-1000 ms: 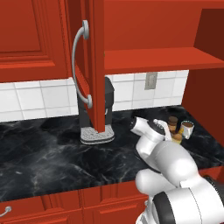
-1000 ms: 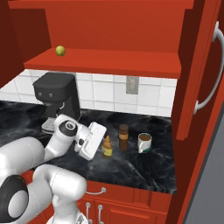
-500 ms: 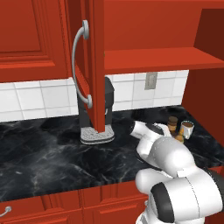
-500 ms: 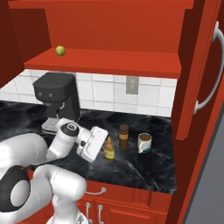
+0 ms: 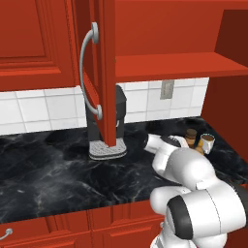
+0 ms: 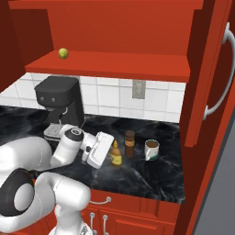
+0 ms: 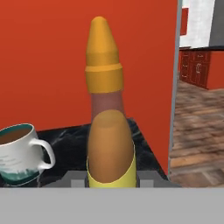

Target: Pick the cinnamon and honey bottle from the cabinet and place them next to the mug.

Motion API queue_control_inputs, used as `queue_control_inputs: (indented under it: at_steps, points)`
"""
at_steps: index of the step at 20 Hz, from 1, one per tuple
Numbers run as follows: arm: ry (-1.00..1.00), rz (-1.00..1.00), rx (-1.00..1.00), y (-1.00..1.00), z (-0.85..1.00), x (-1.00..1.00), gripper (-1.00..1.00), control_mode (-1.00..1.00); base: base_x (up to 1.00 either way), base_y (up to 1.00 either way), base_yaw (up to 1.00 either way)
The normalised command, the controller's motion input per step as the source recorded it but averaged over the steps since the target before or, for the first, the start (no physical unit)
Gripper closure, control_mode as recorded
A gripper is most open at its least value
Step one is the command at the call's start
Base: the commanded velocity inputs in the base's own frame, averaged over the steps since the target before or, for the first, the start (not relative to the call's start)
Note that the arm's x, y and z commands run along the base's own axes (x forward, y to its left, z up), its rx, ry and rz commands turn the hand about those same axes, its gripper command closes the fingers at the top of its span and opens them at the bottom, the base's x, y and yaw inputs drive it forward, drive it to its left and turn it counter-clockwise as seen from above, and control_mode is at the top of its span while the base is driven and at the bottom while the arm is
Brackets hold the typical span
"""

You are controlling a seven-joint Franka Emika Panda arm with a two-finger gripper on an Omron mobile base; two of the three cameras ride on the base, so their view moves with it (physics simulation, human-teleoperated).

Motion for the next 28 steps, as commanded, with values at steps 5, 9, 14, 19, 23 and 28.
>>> queue_control_inputs:
  at_steps: [5, 9, 14, 19, 23, 28]
  points:
    - [-0.14, -0.02, -0.02, 0.00, -0.32, 0.12, 1.00, -1.00, 0.00, 0.00, 0.00]
    - [-0.09, -0.01, -0.04, 0.00, -0.34, 0.12, 1.00, -1.00, 0.00, 0.00, 0.00]
    - [-0.05, -0.04, -0.05, 0.00, -0.30, 0.05, 1.00, -1.00, 0.00, 0.00, 0.00]
    - [-0.03, -0.06, -0.08, 0.00, -0.31, 0.06, 1.00, -1.00, 0.00, 0.00, 0.00]
    - [-0.04, -0.07, -0.07, 0.00, -0.31, 0.02, 1.00, -1.00, 0.00, 0.00, 0.00]
    - [-0.08, -0.06, -0.06, 0.00, -0.24, 0.01, 1.00, -1.00, 0.00, 0.00, 0.00]
